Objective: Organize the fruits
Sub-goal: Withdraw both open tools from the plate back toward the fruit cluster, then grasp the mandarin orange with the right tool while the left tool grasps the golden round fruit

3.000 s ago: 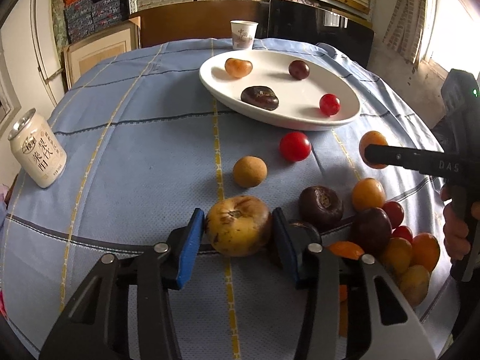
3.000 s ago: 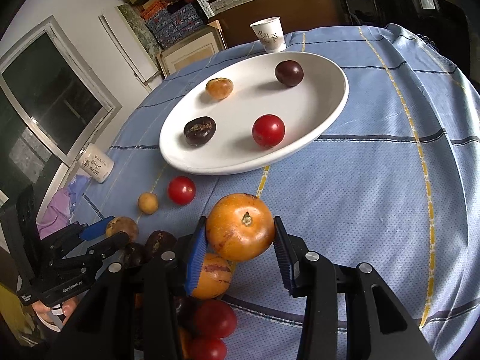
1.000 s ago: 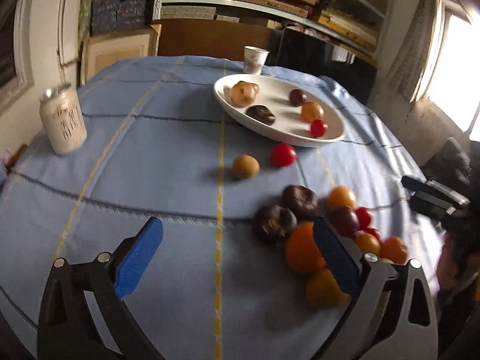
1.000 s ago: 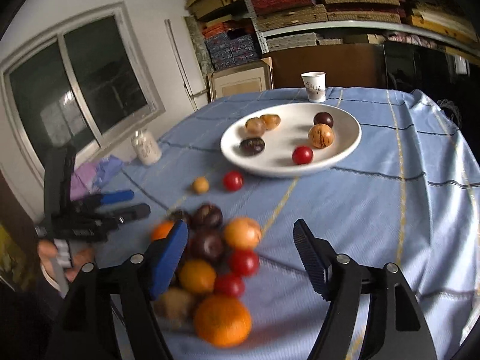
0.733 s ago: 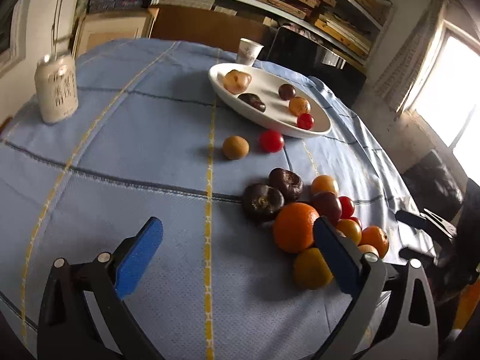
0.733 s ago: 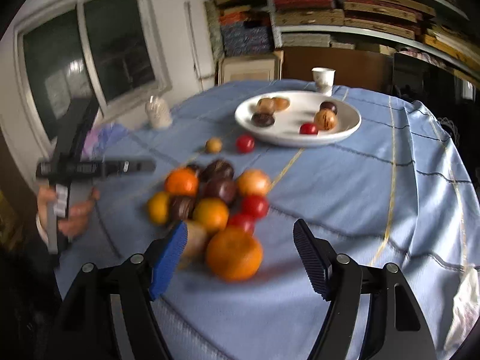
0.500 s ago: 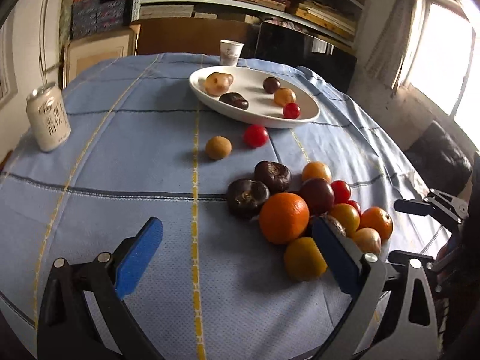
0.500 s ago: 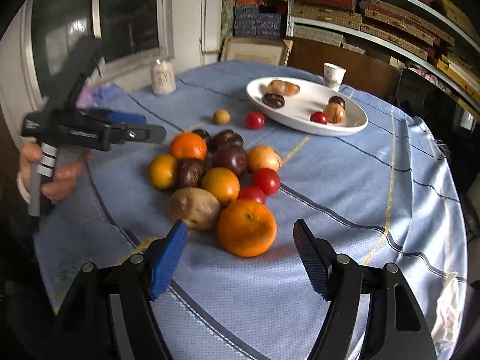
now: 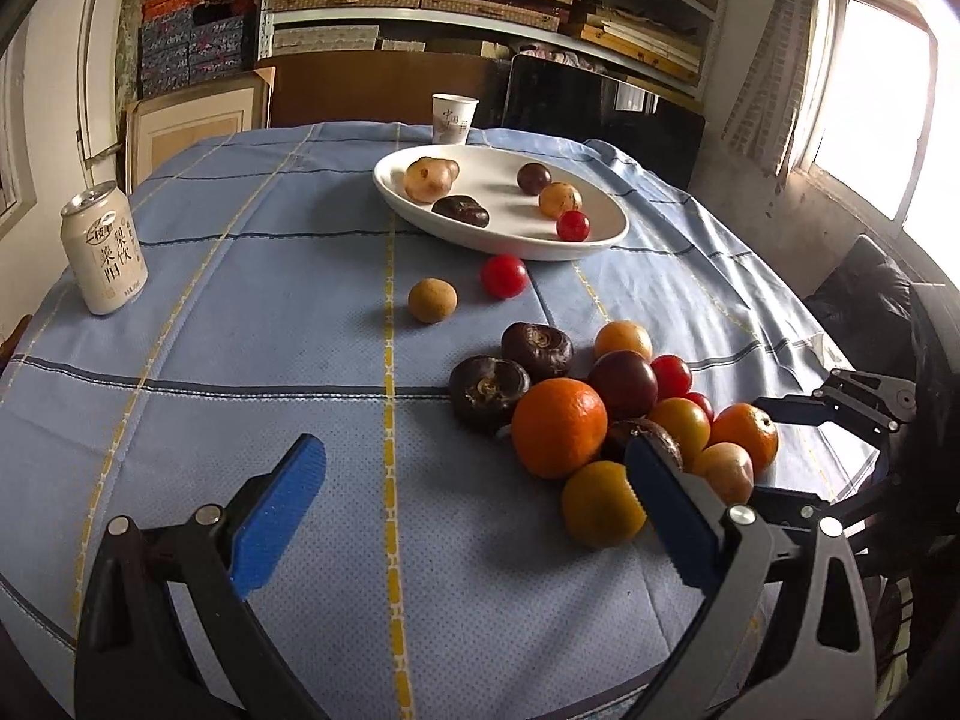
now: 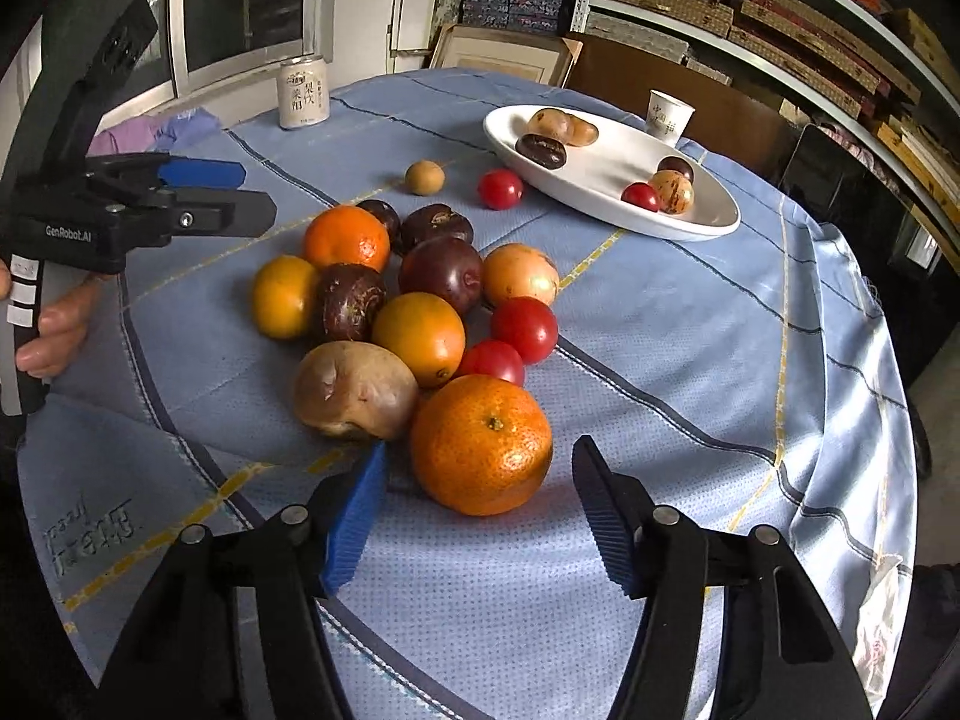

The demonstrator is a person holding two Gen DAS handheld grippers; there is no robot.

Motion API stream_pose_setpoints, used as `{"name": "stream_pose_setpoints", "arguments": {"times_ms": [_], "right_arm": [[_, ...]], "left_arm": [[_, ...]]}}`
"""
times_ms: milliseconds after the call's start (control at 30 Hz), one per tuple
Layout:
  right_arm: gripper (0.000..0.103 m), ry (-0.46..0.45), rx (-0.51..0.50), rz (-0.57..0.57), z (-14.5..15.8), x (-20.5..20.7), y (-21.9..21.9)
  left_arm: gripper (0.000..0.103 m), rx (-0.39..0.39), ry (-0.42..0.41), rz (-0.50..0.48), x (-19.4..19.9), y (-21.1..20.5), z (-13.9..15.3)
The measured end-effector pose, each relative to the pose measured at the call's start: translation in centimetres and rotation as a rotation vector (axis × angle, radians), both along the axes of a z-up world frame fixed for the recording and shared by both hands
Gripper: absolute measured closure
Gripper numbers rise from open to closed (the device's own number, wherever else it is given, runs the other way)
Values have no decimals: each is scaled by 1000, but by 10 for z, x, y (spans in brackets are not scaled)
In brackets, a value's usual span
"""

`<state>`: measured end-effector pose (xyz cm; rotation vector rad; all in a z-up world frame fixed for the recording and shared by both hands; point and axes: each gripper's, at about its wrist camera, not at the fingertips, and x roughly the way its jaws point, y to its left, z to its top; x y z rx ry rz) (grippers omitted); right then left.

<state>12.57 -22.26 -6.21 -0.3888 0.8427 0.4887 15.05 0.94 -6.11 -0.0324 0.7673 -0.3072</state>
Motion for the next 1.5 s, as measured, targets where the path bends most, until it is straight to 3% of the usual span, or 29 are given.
{"name": "stream_pose_setpoints", "arguments": {"times_ms": [267,400,467,533,700,767,833,900,1100,1500], "right_arm": [[39,7,4,-13,0,3,0],[55,8,11,-15,-1,4,-2],[55,4,25,-22,0,3,-4],[55,5,63,-48,2,1,-10],[55,33,294,-159,4,-1,-40],[55,39,329,-184,4,0,-46],[55,31,373,-197,6,0,-52],[55,43,398,-207,5,2,-56],[55,42,464,-231,5,2,-67],[55,43,500,-219,5,-1,-70]], "left_arm": [[5,6,1,-3,0,0,0],[5,7,1,-2,-1,1,0],[5,6,1,-2,-2,1,0],[5,5,1,-6,-1,1,0],[5,-20,-11,-116,-10,-6,1],[9,1,-19,-182,-17,-13,0],[30,44,-20,-232,-24,-23,-4],[39,105,-25,-258,-29,-34,-8],[54,109,7,-278,-25,-37,-14],[57,93,42,-305,-18,-40,-17]]}}
